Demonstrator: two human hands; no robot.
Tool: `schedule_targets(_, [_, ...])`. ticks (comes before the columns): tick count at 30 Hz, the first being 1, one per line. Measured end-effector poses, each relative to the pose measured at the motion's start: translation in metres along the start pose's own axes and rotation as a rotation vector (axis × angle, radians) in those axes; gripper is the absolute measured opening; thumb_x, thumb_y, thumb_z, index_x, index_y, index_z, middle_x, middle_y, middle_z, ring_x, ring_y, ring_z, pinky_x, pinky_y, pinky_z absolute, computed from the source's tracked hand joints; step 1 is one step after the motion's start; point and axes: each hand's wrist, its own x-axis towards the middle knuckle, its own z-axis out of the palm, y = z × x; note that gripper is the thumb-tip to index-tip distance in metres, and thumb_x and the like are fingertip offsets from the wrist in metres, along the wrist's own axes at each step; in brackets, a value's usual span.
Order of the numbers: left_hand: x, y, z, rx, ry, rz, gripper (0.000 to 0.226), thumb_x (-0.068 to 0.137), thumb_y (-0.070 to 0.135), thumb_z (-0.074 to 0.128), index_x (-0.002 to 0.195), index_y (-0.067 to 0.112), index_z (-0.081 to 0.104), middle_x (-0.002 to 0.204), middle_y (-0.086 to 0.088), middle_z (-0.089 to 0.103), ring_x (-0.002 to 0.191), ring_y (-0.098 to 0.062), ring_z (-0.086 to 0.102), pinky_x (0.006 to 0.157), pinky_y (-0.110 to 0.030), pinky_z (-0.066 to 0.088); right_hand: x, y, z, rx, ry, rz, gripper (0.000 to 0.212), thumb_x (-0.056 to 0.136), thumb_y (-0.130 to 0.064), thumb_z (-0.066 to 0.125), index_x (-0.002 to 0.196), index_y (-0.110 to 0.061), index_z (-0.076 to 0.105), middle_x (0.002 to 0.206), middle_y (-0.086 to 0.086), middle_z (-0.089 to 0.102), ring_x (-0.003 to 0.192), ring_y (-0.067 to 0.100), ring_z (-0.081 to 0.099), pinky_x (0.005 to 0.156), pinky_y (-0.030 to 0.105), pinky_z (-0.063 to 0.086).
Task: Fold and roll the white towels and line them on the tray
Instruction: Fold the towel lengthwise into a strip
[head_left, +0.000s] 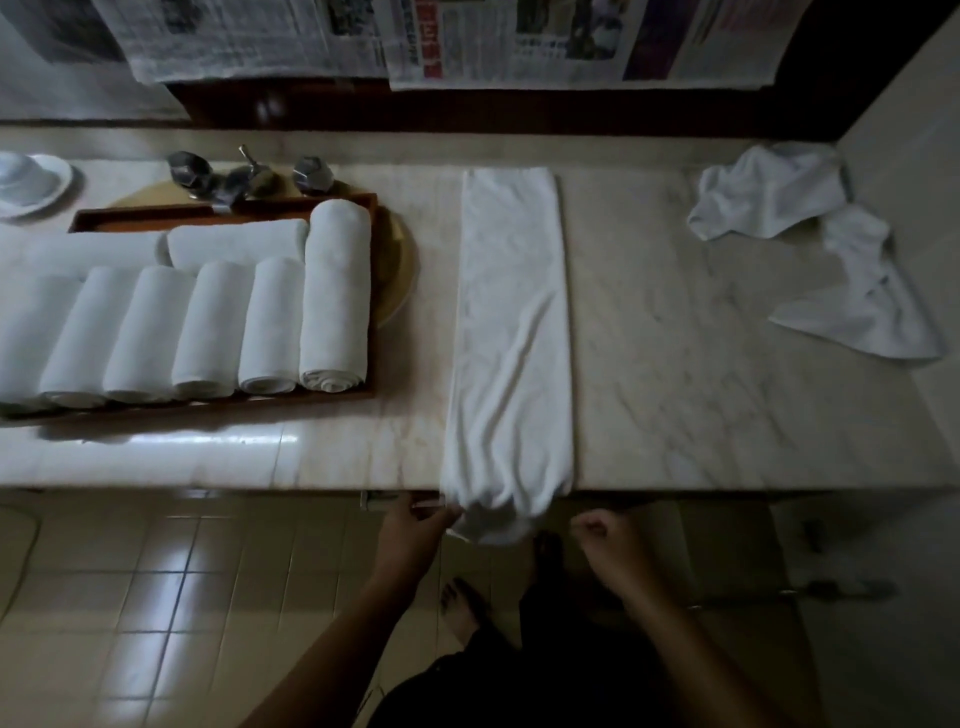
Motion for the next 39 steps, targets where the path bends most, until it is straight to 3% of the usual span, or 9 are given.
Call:
schedule_targets(7, [0.01,-0.003,0.006,0.191,-0.15,0.105,0.019,0.09,0.024,0.077,0.108,0.019,0.078,0.092,0.008,0.079,0.086,-0.005,0.074,0.081,-0.036,0.061,0.039,0.015,0.052,0.134,-0.105,0.008,0.053,0.078,0.01,0.078,0.126,0.004,0.058,0.118,0.013,0.066,0.117,0.028,0.063,0.088,0.031,0.049])
schedule_targets(12, [0.011,-0.005,0.001,0.231,-0.147,0.159,0.008,0.093,0.023,0.074,0.097,0.021,0.081,0.085,0.01,0.079,0.083,-0.009,0.075,0.08,-0.043,0.06,0.037,0.031,0.036,0.075,-0.206,-0.094,0.049,0.075,-0.021,0.084,0.12,-0.015,0.067,0.12,0.008,0.072,0.118,0.024,0.065,0.103,0.044,0.051])
schedule_targets(19, [0.003,0.0,-0.003,0.281,-0.149,0.186,0.018,0.099,0.031,0.065,0.085,0.024,0.072,0.077,0.007,0.072,0.074,-0.009,0.067,0.064,-0.026,0.046,-0.007,0.019,-0.012,0.308,-0.399,-0.054,0.031,0.078,-0.02,0.085,0.102,-0.009,0.069,0.096,-0.001,0.078,0.094,0.013,0.072,0.076,0.025,0.053])
schedule_targets(21, [0.009,-0.007,-0.004,0.526,-0.068,0.274,0.029,0.099,0.039,0.063,0.071,0.032,0.059,0.075,0.007,0.061,0.074,-0.016,0.058,0.063,-0.033,0.041,-0.007,0.023,-0.013,0.324,-0.404,-0.03,0.043,0.067,-0.028,0.087,0.098,-0.008,0.065,0.091,0.0,0.075,0.089,0.015,0.07,0.073,0.026,0.052])
schedule_targets(25, [0.006,-0.01,0.003,0.443,-0.096,0.297,0.029,0.102,0.038,0.057,0.077,0.026,0.065,0.084,0.002,0.066,0.079,-0.019,0.062,0.064,-0.037,0.045,-0.006,0.019,-0.006,0.518,-0.393,0.072,0.084,0.064,-0.037,0.094,0.134,-0.008,0.059,0.124,0.006,0.072,0.116,0.022,0.068,0.1,0.042,0.055])
schedule_targets(29, [-0.008,-0.003,0.009,0.142,-0.109,0.177,0.027,0.106,0.031,0.051,0.101,0.014,0.071,0.098,-0.001,0.072,0.091,-0.015,0.065,0.076,-0.036,0.05,-0.012,0.003,-0.002,0.61,-0.433,0.076,0.038,0.089,-0.028,0.073,0.12,-0.008,0.072,0.118,0.007,0.075,0.112,0.019,0.07,0.096,0.035,0.052])
schedule_targets(32, [-0.014,-0.002,0.01,0.059,-0.09,0.167,0.023,0.108,0.022,0.048,0.1,0.018,0.069,0.095,0.006,0.069,0.09,-0.012,0.063,0.074,-0.03,0.048,-0.011,0.0,0.001,0.667,-0.398,0.09,0.045,0.076,-0.027,0.084,0.115,-0.007,0.075,0.116,0.015,0.074,0.109,0.03,0.071,0.098,0.043,0.052])
schedule_targets(35, [-0.012,-0.008,0.014,0.119,-0.039,0.187,0.018,0.106,0.019,0.05,0.094,0.022,0.062,0.086,0.005,0.063,0.082,-0.018,0.059,0.066,-0.033,0.044,-0.004,0.004,0.004,0.562,-0.226,0.073,0.04,0.06,-0.037,0.088,0.091,-0.02,0.069,0.095,0.006,0.073,0.091,0.026,0.066,0.085,0.039,0.048])
schedule_targets(39, [-0.01,-0.01,0.013,0.357,0.028,0.227,0.013,0.102,0.011,0.053,0.11,0.021,0.059,0.085,0.006,0.063,0.075,-0.016,0.061,0.056,-0.025,0.043,-0.008,0.003,0.005,0.3,0.035,-0.102,0.016,0.087,-0.004,0.076,0.085,-0.008,0.06,0.075,0.005,0.059,0.075,0.021,0.055,0.06,0.014,0.041])
